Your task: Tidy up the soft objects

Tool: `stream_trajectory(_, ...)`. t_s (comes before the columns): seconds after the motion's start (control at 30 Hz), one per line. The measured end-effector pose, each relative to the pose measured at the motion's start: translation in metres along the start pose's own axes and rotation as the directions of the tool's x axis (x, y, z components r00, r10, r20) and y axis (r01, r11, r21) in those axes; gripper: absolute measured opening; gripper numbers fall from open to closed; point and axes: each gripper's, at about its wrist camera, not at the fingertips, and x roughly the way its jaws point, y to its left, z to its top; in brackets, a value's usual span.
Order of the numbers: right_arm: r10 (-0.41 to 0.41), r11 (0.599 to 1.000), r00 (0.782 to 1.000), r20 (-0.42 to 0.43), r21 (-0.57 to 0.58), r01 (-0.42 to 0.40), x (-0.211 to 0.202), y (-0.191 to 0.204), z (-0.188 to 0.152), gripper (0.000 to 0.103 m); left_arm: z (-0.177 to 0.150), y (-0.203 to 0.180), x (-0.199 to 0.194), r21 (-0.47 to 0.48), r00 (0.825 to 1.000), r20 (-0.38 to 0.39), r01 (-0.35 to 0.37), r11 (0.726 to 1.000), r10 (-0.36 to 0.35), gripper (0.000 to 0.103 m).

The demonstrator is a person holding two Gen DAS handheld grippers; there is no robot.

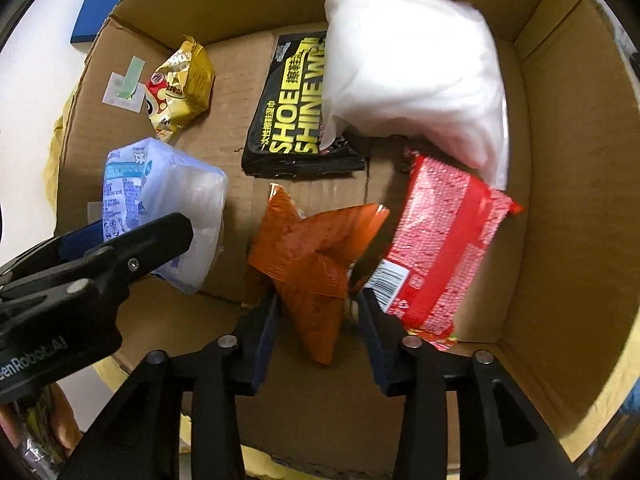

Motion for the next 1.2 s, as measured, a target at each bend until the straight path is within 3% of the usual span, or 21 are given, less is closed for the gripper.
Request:
stream_trajectory(0.1, -0.013, 1.0, 1.0, 0.017, 0.007, 0.013, -0.008, -0.004, -0.001, 0.055, -0.002, -0.003, 0.0, -0.002, 1.0, 0.007, -0.018, 1.0, 0.018, 0.078)
stream_trajectory(0.27, -0.047, 0.999, 0.998, 0.047, 0.026, 0.046, -0.022, -0.015, -0.001, 0.058, -0.006, -0.007, -0.006, -0.003, 0.999, 0.022, -0.028, 1.0, 0.028, 0.08)
stream_trajectory(0.43, -0.086, 0.995, 0.993, 0.081, 0.052, 0.082, -0.034, -0.027, -0.001, 0.072, -0.01, -0.012, -0.016, 0.007, 0.998, 0.056, -0.043, 0.999, 0.043, 0.088)
stream_trajectory(0.5, -0.105, 0.993, 0.99, 0.094, 0.059, 0.099, -0.038, -0.031, -0.003, 0.085, -0.011, -0.014, -0.02, 0.013, 0.994, 0.083, -0.07, 0.997, 0.069, 0.094)
stream_trajectory(0.6, -0.145, 0.988, 0.982, 0.123, 0.068, 0.137, -0.045, -0.035, -0.004, 0.091, -0.01, -0.019, -0.025, 0.025, 0.988, 0.112, -0.11, 0.994, 0.106, 0.103)
stream_trajectory(0.7, -0.166, 0.985, 0.975, 0.146, 0.074, 0.157, -0.053, -0.034, -0.007, 0.103, -0.008, -0.018, -0.029, 0.027, 0.985, 0.13, -0.114, 0.993, 0.11, 0.103)
stream_trajectory(1.07, -0.192, 0.979, 0.963, 0.187, 0.103, 0.175, -0.079, -0.041, -0.016, 0.103, -0.013, -0.024, -0.05, 0.035, 0.976, 0.182, -0.126, 0.991, 0.117, 0.103)
stream_trajectory(1.2, -0.186, 0.98, 0.958, 0.218, 0.106, 0.166, -0.097, -0.042, -0.025, 0.103, -0.019, -0.03, -0.068, 0.034, 0.963, 0.224, -0.161, 0.986, 0.15, 0.103)
